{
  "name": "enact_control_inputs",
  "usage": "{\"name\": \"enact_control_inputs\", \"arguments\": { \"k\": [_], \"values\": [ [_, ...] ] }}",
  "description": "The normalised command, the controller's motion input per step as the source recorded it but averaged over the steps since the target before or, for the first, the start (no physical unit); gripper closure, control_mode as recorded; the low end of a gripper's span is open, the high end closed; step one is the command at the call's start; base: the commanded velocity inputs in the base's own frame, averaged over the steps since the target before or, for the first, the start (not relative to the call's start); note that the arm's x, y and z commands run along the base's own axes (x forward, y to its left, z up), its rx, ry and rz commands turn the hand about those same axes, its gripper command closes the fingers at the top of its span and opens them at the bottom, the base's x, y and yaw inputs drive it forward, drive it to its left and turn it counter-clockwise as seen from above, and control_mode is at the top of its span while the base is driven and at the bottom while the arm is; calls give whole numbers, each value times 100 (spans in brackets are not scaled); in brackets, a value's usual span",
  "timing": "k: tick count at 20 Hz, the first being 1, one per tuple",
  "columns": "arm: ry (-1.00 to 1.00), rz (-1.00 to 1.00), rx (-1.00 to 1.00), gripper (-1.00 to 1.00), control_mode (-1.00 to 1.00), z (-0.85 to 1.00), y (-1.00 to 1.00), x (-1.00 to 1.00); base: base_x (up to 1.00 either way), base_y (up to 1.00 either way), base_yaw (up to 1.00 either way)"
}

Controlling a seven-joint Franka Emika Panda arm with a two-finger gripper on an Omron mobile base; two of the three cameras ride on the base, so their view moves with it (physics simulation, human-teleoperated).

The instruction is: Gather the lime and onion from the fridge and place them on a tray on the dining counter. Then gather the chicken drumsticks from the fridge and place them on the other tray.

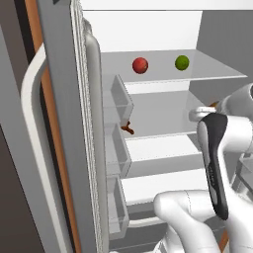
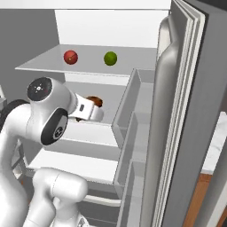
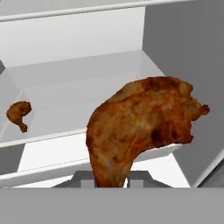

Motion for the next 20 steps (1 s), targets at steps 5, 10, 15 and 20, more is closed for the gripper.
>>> {"name": "enact_control_inputs", "arguments": {
  "k": [5,10,15,20],
  "values": [
    [0,0,0,100,-100,50,4,-89,0,0,0],
    [0,0,0,100,-100,24,17,-86,0,0,0],
    [0,0,-3,100,-100,0,23,-75,0,0,0],
    [0,0,-1,100,-100,0,9,-22,0,0,0]
  ]
}}
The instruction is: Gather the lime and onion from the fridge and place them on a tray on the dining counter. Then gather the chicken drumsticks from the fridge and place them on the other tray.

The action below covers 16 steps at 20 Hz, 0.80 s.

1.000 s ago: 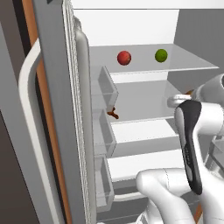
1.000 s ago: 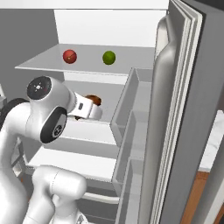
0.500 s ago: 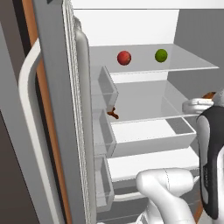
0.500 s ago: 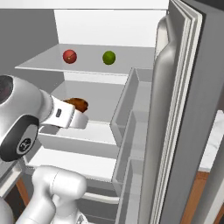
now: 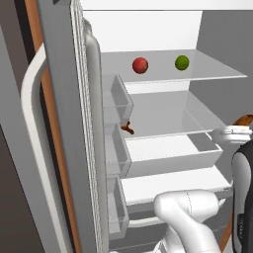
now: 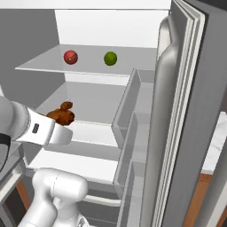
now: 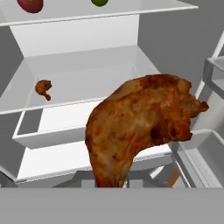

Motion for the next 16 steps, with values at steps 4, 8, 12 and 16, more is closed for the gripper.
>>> {"name": "enact_control_inputs", "arguments": {
  "k": [4,8,12,16],
  "values": [
    [0,0,0,100,-100,0,0,0,0,0,0],
    [-6,0,0,100,100,0,0,-14,-39,0,0],
    [0,0,0,100,100,0,0,0,-91,15,-7],
    [0,0,0,100,100,0,0,0,-76,36,-15]
  ]
}}
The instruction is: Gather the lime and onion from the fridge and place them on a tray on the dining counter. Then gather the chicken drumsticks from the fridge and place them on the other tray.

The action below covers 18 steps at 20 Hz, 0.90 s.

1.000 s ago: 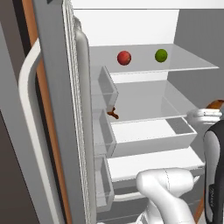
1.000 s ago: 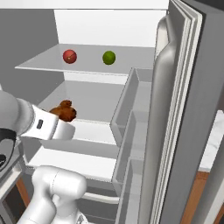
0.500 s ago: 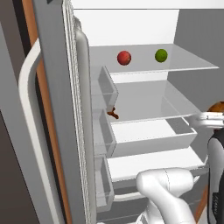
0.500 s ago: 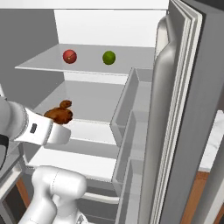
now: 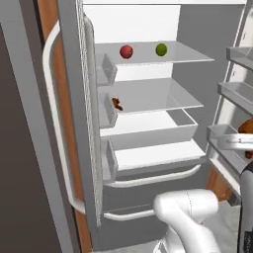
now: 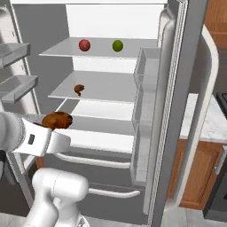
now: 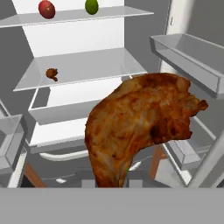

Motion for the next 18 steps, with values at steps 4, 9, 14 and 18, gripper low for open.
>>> {"name": "enact_control_inputs", "arguments": {
  "k": [4,9,14,18],
  "values": [
    [0,0,0,100,100,0,0,0,-64,44,-20],
    [0,0,0,100,100,0,0,0,-70,37,-32],
    [0,0,0,100,100,0,0,0,-82,20,-43],
    [0,0,0,100,100,0,0,0,-91,4,-47]
  ]
}}
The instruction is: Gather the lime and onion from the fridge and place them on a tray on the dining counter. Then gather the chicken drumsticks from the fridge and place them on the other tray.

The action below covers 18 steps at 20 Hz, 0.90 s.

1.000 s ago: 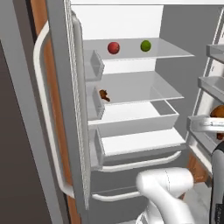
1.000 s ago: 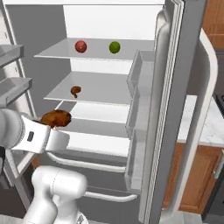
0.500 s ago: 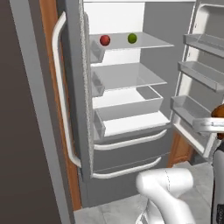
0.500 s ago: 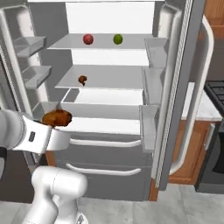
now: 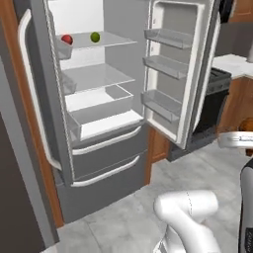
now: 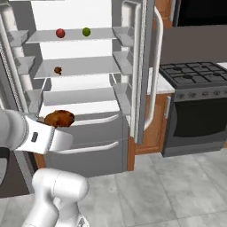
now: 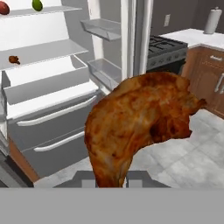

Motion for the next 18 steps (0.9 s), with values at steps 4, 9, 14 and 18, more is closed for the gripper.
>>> {"name": "enact_control_inputs", "arguments": {
  "k": [4,9,14,18],
  "values": [
    [0,0,0,100,100,0,0,0,-75,0,-52],
    [0,0,0,100,100,0,0,0,-63,-2,-53],
    [0,0,0,100,100,0,0,0,-50,-11,-55],
    [0,0,0,100,100,0,0,0,-35,-21,-57]
  ]
}}
